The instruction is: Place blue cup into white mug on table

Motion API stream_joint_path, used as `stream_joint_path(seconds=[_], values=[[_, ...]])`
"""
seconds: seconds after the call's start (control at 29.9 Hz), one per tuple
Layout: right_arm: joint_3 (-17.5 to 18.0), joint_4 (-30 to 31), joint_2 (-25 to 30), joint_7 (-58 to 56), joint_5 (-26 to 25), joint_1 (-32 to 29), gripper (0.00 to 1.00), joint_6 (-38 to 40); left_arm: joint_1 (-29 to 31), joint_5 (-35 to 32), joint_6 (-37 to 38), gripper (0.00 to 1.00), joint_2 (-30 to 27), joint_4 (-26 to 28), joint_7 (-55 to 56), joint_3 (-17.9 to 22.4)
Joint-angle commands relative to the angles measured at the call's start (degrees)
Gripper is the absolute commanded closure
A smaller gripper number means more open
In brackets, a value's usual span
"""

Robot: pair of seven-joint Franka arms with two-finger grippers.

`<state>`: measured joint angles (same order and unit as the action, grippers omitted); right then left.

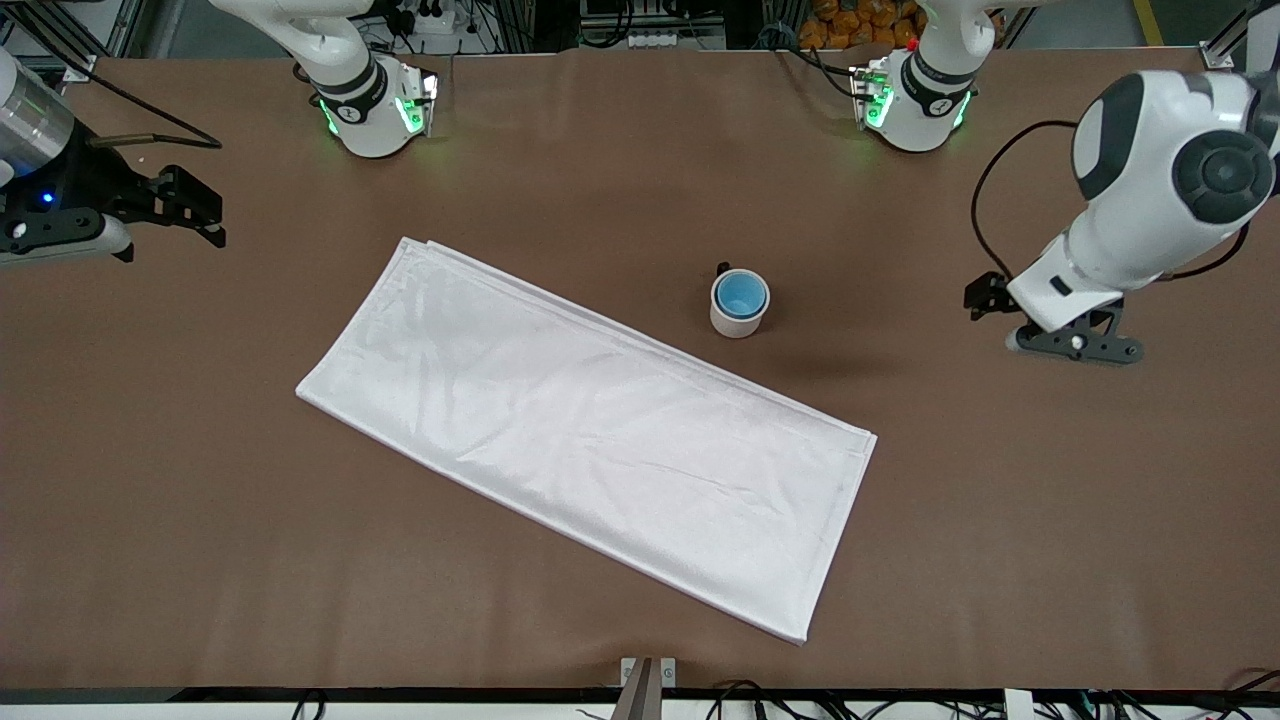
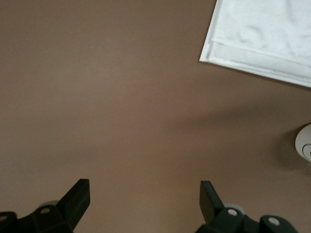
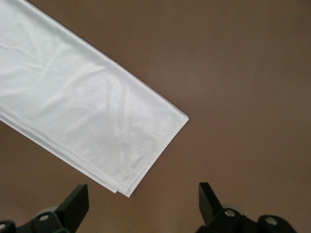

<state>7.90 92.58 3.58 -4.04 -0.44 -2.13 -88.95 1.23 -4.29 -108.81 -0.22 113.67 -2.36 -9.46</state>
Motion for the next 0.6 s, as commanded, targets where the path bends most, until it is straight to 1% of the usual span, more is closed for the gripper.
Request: stream_joint_path(seconds=[0.0, 0.1, 0.23, 0.43, 0.57], values=[[0.01, 1.99, 2.04, 1.14, 0.36, 0.11, 0.00, -1.40, -1.14, -0.81, 1.15, 0.00, -3.21, 1.38, -1.42, 1.55], [0.01, 1.99, 2.04, 1.49, 0.36, 0.11, 0.00, -1.84, -1.41, -0.81, 1.15, 0.00, -3.03, -0.45, -0.63, 1.73], [0.01, 2.08, 1.95, 1.49, 1.06, 0.11, 0.00, -2.72, -0.71, -0.46, 1.76, 0.00, -2.51, -5.46, 0.52, 1.73], [-0.43, 2.08, 1.87, 1.75, 2.90, 0.11, 0.00, -3.78, 1.05, 5.43, 3.43, 0.00, -2.15, -12.67, 0.69, 2.08], [-0.61, 2.08, 1.87, 2.98, 3.96, 0.11, 0.00, -3.60, 0.88, 6.23, 3.60, 0.00, -1.89, -16.63, 0.87, 2.17]])
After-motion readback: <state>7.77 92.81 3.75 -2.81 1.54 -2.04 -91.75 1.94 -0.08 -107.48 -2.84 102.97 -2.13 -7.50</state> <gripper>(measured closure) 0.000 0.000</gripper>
